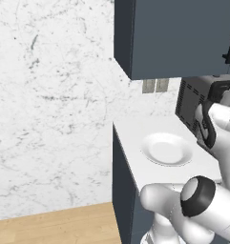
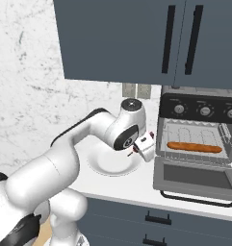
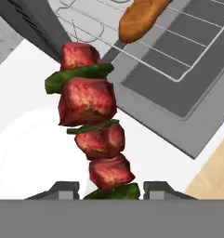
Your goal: Pick up the kebab skewer and baguette bread, and place them inside the toaster oven. Close the toaster oven door and start by setting the timer.
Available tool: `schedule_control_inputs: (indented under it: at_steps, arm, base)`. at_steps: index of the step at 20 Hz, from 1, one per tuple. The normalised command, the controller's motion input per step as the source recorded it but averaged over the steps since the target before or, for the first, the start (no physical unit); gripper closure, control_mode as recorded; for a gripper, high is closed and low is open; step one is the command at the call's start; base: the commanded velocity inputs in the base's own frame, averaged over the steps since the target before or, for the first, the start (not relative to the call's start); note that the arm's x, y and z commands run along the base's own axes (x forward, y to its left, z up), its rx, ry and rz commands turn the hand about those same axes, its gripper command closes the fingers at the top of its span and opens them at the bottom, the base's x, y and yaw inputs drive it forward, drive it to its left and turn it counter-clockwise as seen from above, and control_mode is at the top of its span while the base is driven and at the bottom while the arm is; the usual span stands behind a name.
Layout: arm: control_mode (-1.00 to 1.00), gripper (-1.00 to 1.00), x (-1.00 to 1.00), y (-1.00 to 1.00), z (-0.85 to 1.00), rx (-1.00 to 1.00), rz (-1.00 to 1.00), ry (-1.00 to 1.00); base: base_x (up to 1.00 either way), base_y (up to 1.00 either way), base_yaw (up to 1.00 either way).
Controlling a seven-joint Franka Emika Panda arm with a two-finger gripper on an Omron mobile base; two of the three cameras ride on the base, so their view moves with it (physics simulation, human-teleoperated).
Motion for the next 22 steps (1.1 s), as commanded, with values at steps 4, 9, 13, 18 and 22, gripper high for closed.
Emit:
schedule_control_inputs:
  at_steps: [4, 9, 13, 18, 22]
  arm:
    - [-1.0, 1.0, -0.09, -0.75, 0.27, 0.14, -0.53, 0.0]
    - [-1.0, 1.0, 0.0, -0.79, 0.13, 0.14, -0.51, 0.0]
    - [-1.0, 1.0, 0.26, -0.44, 0.0, 0.13, -0.37, 0.0]
    - [-1.0, 1.0, 0.27, -0.27, -0.1, 0.16, -0.28, 0.0]
    - [-1.0, 1.0, 0.05, -0.46, -0.28, 0.13, -0.19, 0.0]
  base:
    - [0.0, 0.0, 0.0]
    - [0.0, 0.0, 0.0]
    - [0.0, 0.0, 0.0]
    - [0.0, 0.0, 0.0]
    - [0.0, 0.0, 0.0]
